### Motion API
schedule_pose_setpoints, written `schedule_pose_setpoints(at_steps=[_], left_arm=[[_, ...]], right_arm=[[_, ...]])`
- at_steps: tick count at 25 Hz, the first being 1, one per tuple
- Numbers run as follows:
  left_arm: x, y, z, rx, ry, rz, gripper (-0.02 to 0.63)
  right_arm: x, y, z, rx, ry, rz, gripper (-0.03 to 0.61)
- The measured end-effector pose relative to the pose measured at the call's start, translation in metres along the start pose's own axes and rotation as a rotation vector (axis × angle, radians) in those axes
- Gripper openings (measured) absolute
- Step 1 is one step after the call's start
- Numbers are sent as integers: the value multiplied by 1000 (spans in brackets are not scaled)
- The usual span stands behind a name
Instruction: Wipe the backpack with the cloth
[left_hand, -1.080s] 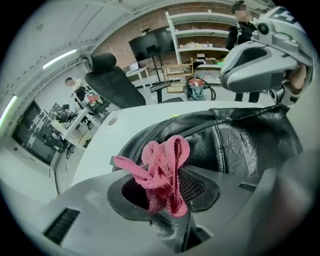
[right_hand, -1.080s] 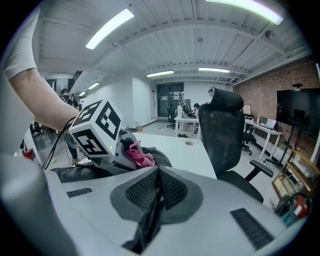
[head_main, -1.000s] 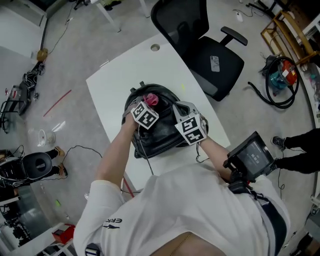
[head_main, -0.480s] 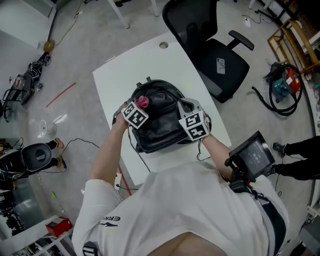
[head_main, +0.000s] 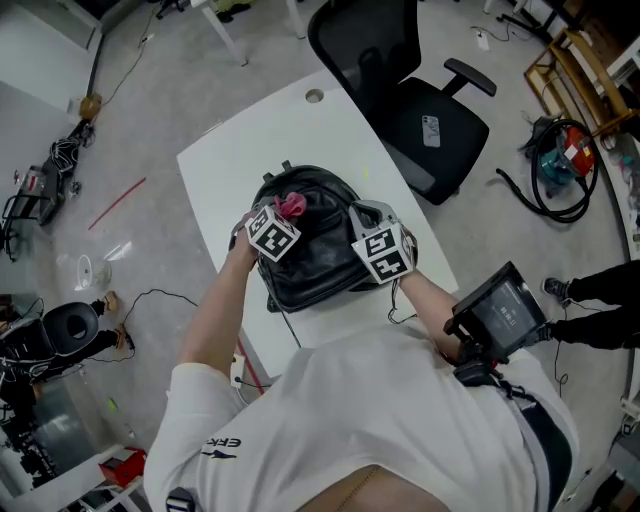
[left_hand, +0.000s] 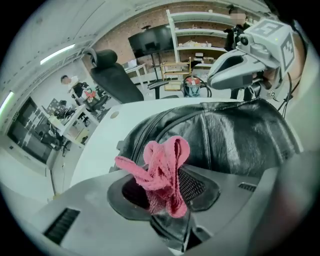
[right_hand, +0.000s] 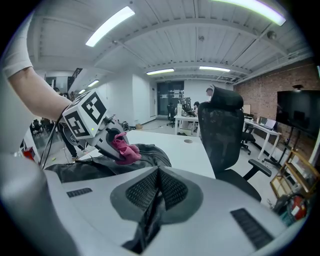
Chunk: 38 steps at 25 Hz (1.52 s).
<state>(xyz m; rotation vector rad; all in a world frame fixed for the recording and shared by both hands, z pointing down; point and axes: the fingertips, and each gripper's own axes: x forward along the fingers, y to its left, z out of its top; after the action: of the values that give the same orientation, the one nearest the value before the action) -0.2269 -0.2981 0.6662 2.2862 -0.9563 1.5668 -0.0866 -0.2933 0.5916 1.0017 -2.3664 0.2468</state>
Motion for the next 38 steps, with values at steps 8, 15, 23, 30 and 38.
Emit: schedule_pose_setpoints(at_steps=[8, 15, 23, 30, 38], left_arm=[[27, -37, 53, 173, -22, -90, 146], [24, -35, 27, 198, 48, -108, 144], [1, -26, -38, 177, 162, -110, 144], [-14, -21, -59, 116, 152, -108, 143], [-9, -28, -7, 107, 18, -122, 144]], right_arm=[[-9, -11, -6, 0, 8, -24, 3], [-9, -9, -3, -8, -6, -20, 3], [-12, 1, 2, -23, -16, -9, 3], [-15, 7, 7, -26, -21, -11, 3], [-23, -1, 3, -17, -25, -36, 3]])
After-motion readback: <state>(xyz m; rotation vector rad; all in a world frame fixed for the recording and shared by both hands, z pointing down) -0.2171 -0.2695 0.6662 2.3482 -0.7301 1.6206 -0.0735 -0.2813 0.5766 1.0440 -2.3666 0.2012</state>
